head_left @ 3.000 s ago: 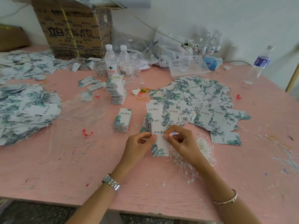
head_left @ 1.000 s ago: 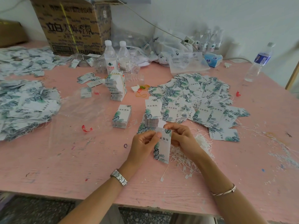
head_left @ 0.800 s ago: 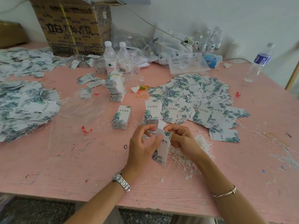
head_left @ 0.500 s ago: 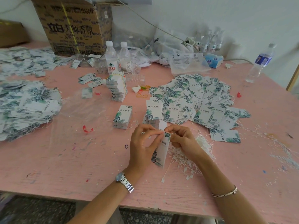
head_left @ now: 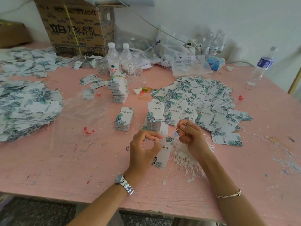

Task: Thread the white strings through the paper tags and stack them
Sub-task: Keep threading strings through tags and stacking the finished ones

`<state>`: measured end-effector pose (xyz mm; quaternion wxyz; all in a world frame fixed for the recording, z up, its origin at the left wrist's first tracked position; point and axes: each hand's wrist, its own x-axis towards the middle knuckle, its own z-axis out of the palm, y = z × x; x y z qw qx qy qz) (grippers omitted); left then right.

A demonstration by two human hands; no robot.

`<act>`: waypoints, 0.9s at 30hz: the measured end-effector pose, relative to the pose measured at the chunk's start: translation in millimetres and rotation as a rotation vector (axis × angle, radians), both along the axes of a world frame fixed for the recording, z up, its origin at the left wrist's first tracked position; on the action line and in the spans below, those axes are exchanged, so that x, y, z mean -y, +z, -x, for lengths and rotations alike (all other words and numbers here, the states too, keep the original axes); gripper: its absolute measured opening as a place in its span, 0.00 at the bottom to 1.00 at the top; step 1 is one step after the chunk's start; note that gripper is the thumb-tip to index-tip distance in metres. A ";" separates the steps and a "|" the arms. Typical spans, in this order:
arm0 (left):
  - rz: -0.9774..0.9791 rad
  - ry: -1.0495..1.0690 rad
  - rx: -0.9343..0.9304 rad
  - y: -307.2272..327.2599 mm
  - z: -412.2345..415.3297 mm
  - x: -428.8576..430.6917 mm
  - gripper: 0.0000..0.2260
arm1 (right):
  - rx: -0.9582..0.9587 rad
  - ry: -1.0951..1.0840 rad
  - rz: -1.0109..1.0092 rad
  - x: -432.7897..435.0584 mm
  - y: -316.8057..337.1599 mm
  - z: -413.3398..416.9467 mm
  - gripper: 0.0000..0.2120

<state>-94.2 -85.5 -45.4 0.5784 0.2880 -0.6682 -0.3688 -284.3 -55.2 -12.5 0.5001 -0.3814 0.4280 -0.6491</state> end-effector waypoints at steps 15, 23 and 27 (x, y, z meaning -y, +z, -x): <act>-0.046 0.048 -0.065 -0.9 -1.4 4.2 0.02 | 0.114 -0.145 -0.023 5.4 -5.5 6.3 0.02; -0.053 0.122 -0.092 -0.3 -0.5 5.4 0.03 | 0.035 -0.174 -0.011 5.7 -9.3 8.5 0.06; -0.061 0.094 -0.051 -2.4 -0.6 7.2 0.05 | -0.033 -0.102 -0.001 3.8 -10.2 7.8 0.07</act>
